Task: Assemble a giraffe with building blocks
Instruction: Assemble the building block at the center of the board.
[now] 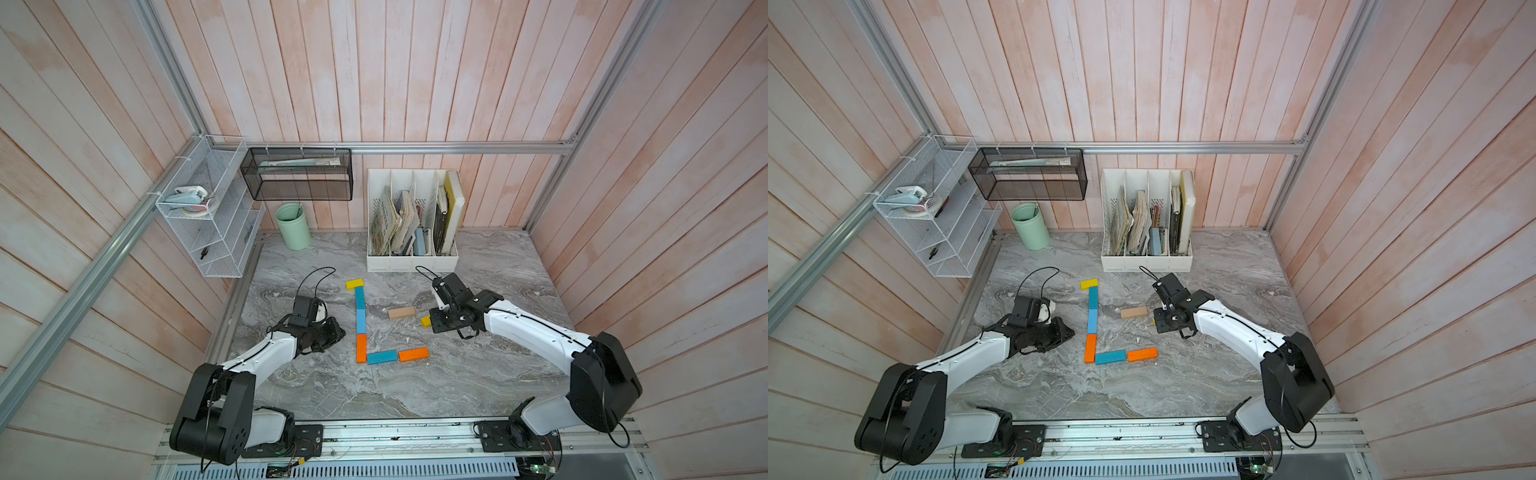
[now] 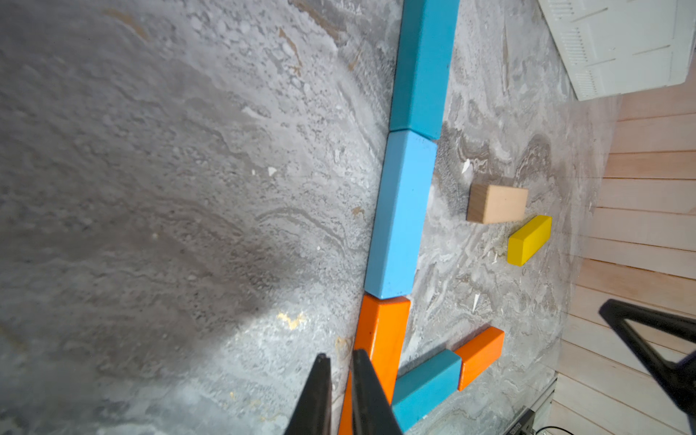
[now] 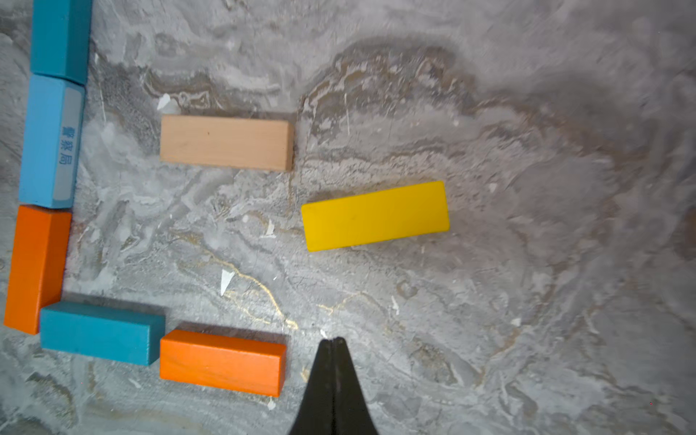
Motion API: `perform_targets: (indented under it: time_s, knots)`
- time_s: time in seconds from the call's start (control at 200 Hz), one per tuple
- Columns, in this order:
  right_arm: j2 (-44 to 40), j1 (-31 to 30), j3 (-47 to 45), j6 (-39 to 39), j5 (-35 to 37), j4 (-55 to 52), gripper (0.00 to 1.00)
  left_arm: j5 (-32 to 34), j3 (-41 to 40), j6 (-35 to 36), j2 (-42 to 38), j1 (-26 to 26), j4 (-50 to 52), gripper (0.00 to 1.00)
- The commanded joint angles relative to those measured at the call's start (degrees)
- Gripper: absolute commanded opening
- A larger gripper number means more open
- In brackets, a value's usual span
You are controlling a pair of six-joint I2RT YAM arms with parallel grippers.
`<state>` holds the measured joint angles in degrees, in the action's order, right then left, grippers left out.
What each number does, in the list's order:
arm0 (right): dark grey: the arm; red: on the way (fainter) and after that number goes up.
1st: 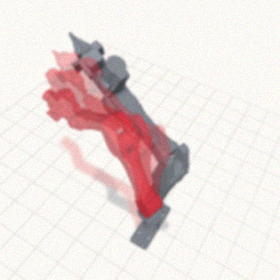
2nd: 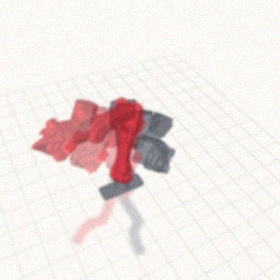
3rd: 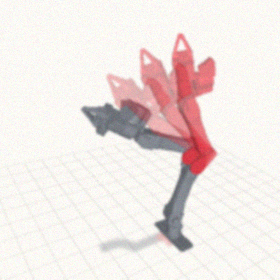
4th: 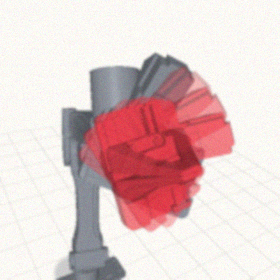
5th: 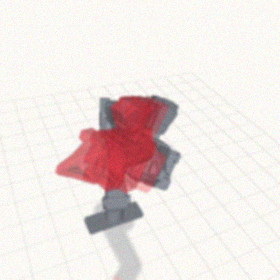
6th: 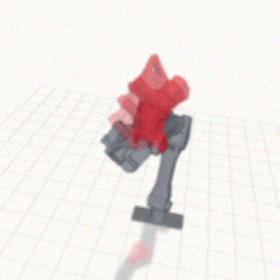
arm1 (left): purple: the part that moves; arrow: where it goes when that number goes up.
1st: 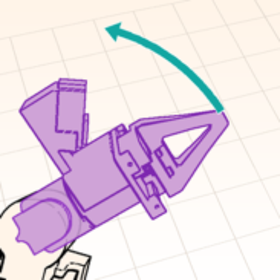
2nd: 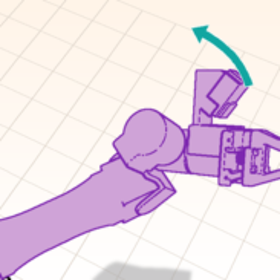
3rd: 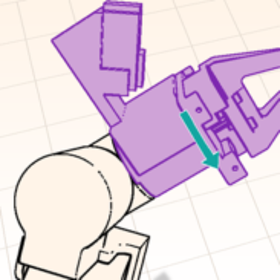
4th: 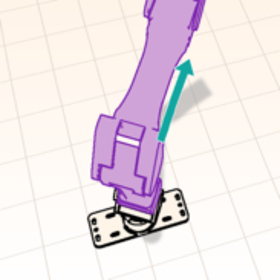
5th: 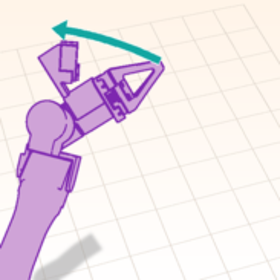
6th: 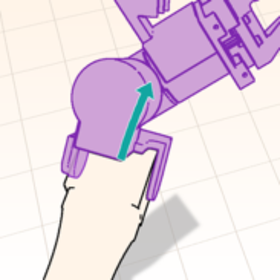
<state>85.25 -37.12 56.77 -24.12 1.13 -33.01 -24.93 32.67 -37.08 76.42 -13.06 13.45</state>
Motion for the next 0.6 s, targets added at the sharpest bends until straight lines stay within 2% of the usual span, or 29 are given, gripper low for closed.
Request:
perform_targets:
  time_s: [0.0, 0.375, 0.595]
  knots:
    - [1.5, 0.1, -2.4, -6.4, -8.0, 3.4, 0.00, -0.5, -0.7, 0.3, -0.9, 0.2, -1.2, 0.16]
    - [-0.1, -0.4, -9.6, -9.1, -6.9, 5.7, 0.00, -0.2, -0.3, 0.4, -0.8, 0.2, -0.9, 0.16]
    - [-0.7, -1.8, -13.8, -10.8, -8.6, 9.1, 0.00, -0.3, 1.3, 0.9, 0.1, 0.3, -0.1, 0.16]
